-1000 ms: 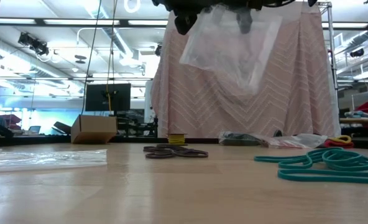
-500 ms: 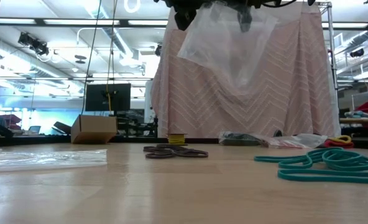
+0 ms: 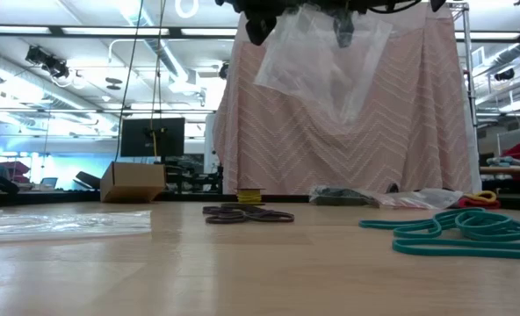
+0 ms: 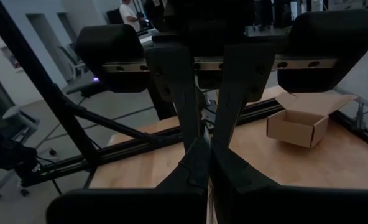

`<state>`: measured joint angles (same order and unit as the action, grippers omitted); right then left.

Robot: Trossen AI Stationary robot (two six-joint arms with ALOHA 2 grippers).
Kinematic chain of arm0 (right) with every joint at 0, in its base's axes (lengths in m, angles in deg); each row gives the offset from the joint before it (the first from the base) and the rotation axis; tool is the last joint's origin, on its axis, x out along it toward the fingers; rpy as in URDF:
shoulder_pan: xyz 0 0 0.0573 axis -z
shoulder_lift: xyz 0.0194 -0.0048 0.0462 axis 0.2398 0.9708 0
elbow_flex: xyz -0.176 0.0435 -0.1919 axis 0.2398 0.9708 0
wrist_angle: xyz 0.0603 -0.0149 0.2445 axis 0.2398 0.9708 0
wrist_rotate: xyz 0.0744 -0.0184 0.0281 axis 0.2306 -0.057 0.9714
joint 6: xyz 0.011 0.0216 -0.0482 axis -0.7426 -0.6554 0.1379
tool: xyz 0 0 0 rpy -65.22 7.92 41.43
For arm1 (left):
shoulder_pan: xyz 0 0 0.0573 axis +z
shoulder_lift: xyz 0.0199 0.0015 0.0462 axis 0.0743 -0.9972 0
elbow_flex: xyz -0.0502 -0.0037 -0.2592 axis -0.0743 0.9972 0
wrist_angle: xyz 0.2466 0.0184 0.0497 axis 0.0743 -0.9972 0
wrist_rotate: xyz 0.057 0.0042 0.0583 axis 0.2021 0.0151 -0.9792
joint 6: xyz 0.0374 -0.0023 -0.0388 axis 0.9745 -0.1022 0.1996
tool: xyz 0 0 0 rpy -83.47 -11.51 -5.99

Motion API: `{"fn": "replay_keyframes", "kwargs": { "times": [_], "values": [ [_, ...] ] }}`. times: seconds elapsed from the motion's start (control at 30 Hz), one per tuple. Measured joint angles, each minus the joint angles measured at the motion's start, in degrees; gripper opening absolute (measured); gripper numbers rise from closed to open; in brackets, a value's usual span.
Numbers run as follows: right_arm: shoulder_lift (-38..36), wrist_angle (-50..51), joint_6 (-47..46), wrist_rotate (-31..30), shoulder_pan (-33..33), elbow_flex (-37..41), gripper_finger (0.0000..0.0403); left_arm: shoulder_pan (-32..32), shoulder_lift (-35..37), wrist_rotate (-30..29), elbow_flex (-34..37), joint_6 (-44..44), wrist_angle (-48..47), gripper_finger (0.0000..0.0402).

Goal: Sort rubber bands
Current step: Open the transparent zip bag

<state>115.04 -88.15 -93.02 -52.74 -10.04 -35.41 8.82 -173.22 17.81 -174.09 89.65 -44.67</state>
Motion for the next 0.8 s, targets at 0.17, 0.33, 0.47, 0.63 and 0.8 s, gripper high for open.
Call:
{"fn": "replay_keyframes", "kwargs": {
  "times": [0.17, 0.33, 0.47, 0.63, 0.8],
  "values": [
    [0.0, -0.5, 0.0, 0.0, 0.0, 0.0, 0.0000, 0.0, -0.2, -0.1, 0.0, 0.1, 0.0, 0.0046],
    [0.1, -1.2, -0.1, 0.0, 0.3, 0.1, 0.0000, 0.0, -1.2, 0.1, 0.0, 0.1, 0.2, 0.0046],
    [0.1, -1.7, -0.4, -0.1, 0.4, 0.1, 0.0000, -0.1, -2.1, 0.2, 0.0, 0.1, -0.2, 0.0046],
    [0.0, -2.9, -0.4, 0.0, 0.4, 0.1, 0.0000, -0.1, -2.1, 0.2, 0.0, 0.1, -0.7, 0.0046],
    [-0.1, -3.5, -0.4, 0.1, 0.6, 0.0, 0.0000, -0.1, -2.2, 0.2, 0.1, 0.2, -3.2, 0.0046]
  ]
}}
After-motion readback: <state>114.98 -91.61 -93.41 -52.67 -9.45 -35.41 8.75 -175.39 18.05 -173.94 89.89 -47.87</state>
